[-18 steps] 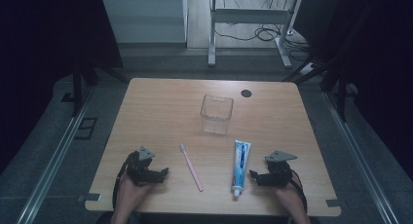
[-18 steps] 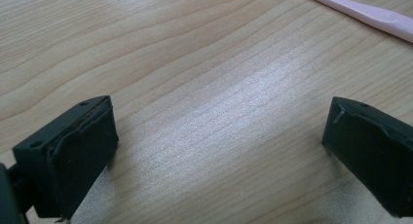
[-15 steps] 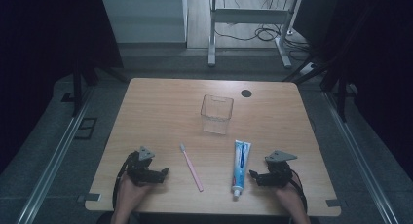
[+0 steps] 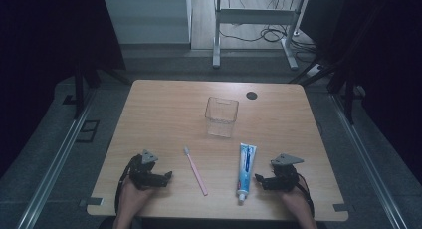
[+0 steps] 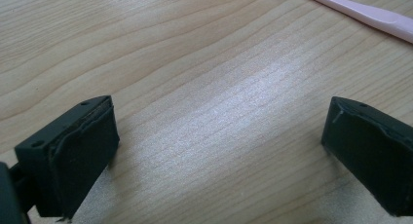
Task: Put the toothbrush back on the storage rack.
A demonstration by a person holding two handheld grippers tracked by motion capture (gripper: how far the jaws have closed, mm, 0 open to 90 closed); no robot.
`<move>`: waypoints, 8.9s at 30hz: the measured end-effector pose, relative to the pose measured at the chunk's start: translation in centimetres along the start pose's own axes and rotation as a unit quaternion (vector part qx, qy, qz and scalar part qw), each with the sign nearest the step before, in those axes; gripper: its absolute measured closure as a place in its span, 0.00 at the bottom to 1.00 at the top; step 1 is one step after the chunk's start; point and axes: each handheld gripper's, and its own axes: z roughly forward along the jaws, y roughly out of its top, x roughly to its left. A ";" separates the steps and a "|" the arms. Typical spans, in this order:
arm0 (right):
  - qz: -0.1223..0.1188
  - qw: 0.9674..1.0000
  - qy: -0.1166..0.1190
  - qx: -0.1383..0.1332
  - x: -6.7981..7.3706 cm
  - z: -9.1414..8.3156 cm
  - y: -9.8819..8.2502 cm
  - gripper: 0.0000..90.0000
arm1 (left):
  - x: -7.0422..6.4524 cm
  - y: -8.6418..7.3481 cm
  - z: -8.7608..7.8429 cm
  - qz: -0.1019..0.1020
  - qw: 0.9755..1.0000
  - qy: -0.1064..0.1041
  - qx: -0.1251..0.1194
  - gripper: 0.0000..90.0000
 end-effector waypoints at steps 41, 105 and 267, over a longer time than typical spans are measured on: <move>-0.001 1.000 0.000 -0.001 0.0 0.0 0.0 0.15 | -1.8 1.3 -1.5 0.010 0.998 -0.065 -0.018 0.72; -0.001 1.000 0.000 -0.001 0.0 0.0 0.0 0.15 | -10.5 4.5 1.0 0.112 0.977 -0.181 0.035 0.99; 0.000 1.000 -0.002 0.001 0.0 0.0 0.0 0.15 | -3.6 11.9 4.4 0.132 0.926 -0.070 0.346 0.87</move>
